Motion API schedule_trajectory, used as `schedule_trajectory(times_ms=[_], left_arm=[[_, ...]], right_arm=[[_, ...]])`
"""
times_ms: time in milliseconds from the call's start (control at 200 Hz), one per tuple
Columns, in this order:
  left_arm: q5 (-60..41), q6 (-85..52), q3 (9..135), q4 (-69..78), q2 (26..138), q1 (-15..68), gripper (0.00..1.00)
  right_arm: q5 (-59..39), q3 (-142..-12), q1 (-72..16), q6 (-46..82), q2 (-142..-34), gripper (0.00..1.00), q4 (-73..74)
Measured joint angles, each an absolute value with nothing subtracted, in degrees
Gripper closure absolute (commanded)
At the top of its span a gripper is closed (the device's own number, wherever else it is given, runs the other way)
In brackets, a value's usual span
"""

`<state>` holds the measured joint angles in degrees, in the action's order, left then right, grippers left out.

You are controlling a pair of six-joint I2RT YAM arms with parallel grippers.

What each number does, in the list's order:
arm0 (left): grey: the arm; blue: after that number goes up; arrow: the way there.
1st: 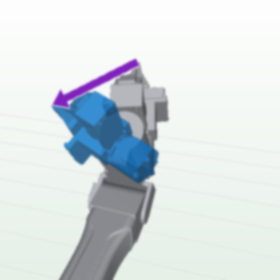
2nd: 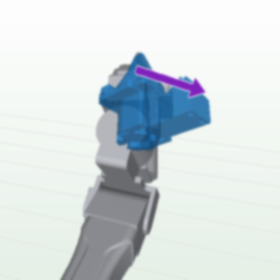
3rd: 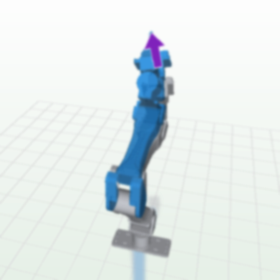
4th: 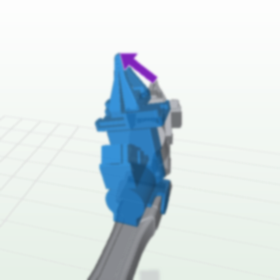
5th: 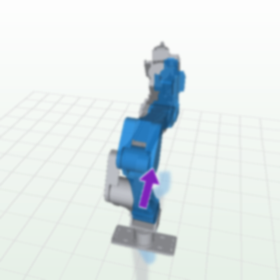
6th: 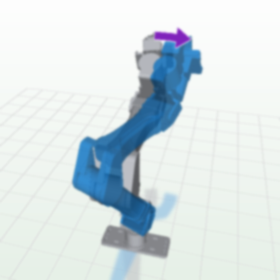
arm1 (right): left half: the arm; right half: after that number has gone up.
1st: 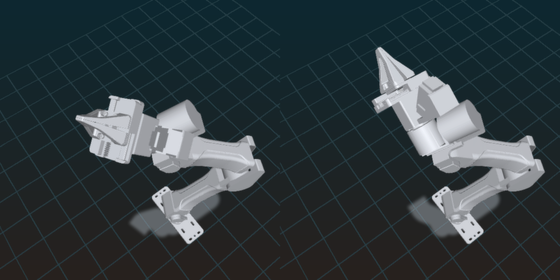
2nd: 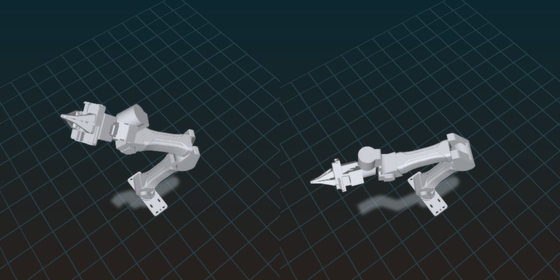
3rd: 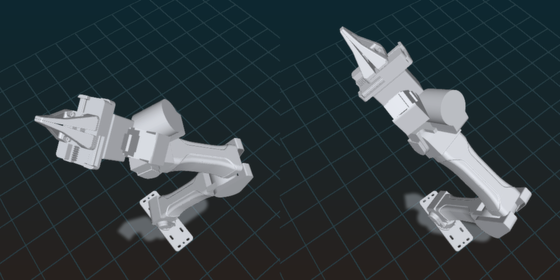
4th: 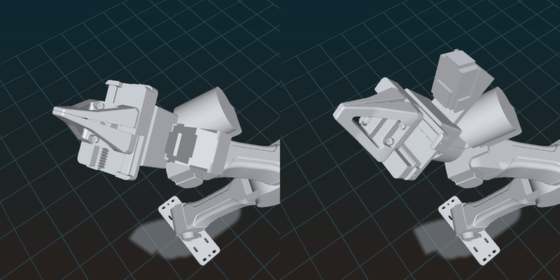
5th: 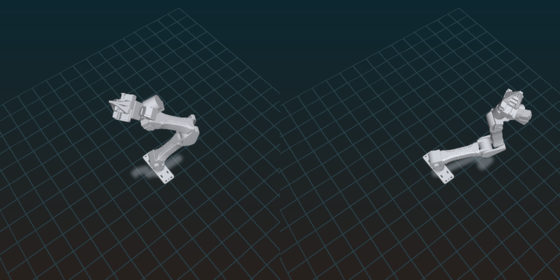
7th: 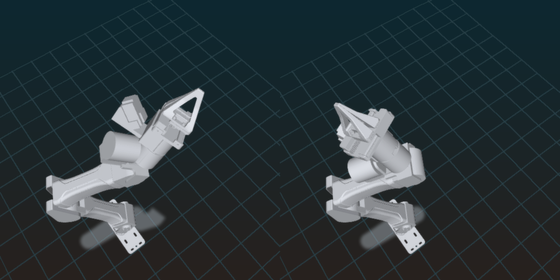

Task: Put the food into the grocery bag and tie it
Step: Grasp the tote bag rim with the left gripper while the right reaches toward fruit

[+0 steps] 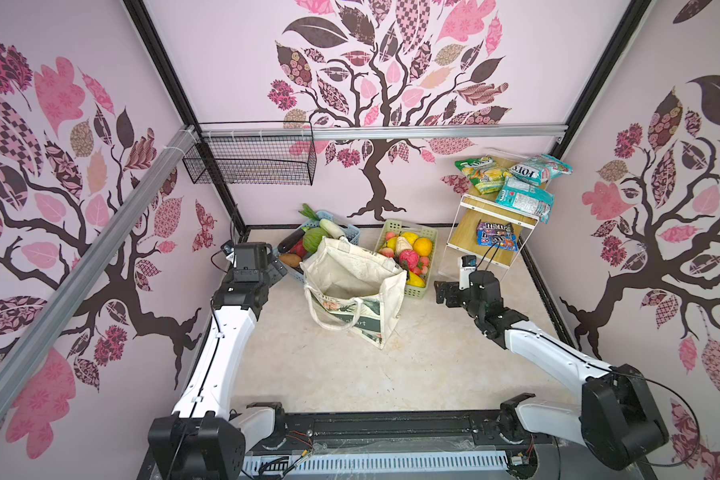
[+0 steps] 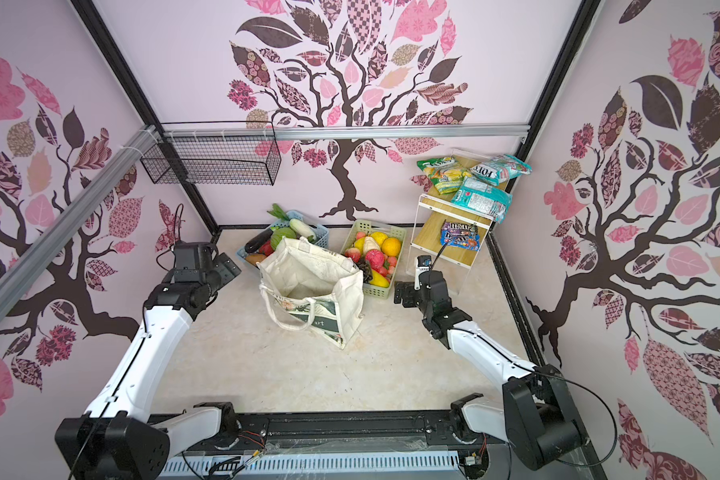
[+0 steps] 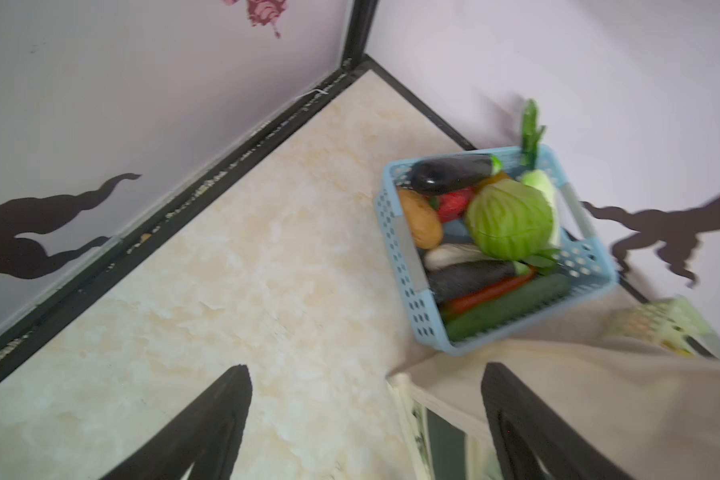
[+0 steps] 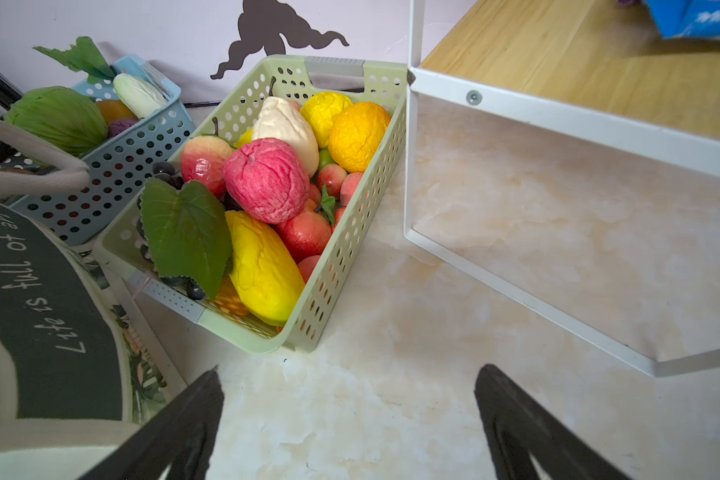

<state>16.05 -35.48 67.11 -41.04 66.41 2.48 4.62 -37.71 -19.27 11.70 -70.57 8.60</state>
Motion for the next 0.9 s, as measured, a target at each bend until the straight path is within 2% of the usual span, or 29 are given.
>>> schedule_trajectory(times_ms=[145, 405, 720, 900], left_arm=[[13.37, -37.28, 73.06, -50.04, 63.59, 9.37, 0.1], [12.53, -43.44, 73.71, -60.23, 59.33, 21.69, 0.11], [14.41, -52.42, 73.38, -59.44, 64.27, 37.58, 0.11], [16.16, -56.8, 72.42, -56.18, 69.69, 40.45, 0.12]], right_arm=[[4.21, -39.31, -19.59, 12.29, -71.18, 0.03, 5.87], [4.25, -41.12, -19.7, 12.32, -73.06, 0.03, 2.07], [4.51, -42.09, -19.7, 12.08, -74.81, 0.03, 0.86], [5.19, -42.11, -19.7, 12.99, -76.64, 0.03, 0.45]])
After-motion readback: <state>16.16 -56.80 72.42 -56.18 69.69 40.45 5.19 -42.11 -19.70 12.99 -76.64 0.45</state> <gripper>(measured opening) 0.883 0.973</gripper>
